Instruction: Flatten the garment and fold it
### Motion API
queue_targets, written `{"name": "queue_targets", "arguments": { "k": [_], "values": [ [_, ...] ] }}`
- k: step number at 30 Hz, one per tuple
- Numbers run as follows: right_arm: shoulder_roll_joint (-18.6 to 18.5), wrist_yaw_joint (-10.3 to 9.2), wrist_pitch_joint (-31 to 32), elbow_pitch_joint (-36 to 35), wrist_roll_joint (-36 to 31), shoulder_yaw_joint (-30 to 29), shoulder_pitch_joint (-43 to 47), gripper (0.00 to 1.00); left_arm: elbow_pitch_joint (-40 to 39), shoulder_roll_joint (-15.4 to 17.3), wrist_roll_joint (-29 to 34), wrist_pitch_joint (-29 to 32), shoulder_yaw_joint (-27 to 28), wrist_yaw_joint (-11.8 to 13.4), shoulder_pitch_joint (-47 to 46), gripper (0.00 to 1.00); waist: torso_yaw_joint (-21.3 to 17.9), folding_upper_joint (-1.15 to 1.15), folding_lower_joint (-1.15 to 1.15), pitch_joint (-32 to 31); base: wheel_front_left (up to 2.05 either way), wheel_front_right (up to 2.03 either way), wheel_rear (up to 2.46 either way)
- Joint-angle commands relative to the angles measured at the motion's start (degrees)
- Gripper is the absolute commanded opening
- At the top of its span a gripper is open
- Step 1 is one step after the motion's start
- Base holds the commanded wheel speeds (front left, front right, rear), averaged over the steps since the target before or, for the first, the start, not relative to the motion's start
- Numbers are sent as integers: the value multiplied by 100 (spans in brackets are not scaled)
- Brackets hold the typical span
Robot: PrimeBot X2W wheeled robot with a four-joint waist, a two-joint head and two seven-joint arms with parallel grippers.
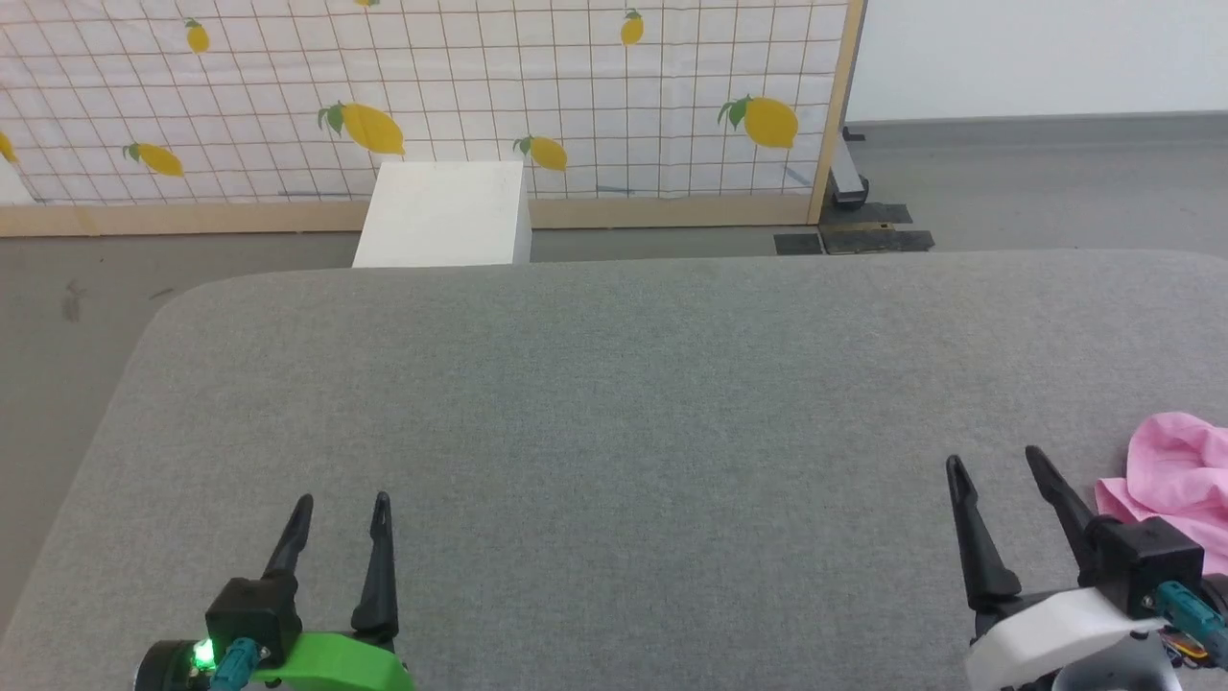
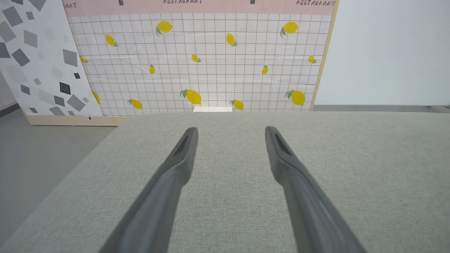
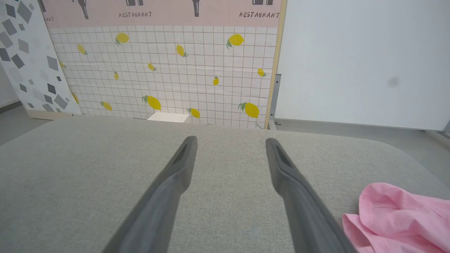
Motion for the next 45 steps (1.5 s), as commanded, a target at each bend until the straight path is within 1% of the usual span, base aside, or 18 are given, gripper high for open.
{"name": "queue_targets", "arguments": {
  "k": [1, 8, 21, 33, 34, 45],
  "values": [
    [31, -9, 15, -64, 43, 23, 84, 100, 31, -28, -5, -27, -6, -29, 88, 100, -21, 40, 1, -8, 0, 0, 0],
    [63, -9, 110, -103, 68, 41, 150, 100, 165, -62, -6, -27, -34, -102, 56, 100, -27, 40, 1, 27, 0, 0, 0],
    [78, -9, 84, 65, 104, 67, 41, 100, 290, -91, -5, -27, -24, -127, -86, 100, 51, 40, 1, 205, 0, 0, 0],
    [79, -9, 51, 148, 140, 86, -27, 100, 301, -98, 20, -27, 8, -147, -126, 100, 41, 40, 1, 228, 0, 0, 0],
    [62, 0, 90, 127, 102, 77, 65, 0, 292, -92, -18, 0, -11, -120, -27, 0, 40, 0, 1, 227, 0, 0, 0],
    [60, 0, 92, 158, 71, 80, 22, 0, 255, -161, 90, 87, 56, -161, -40, 0, 44, 2, 1, 233, 0, 0, 0]
  ]
}}
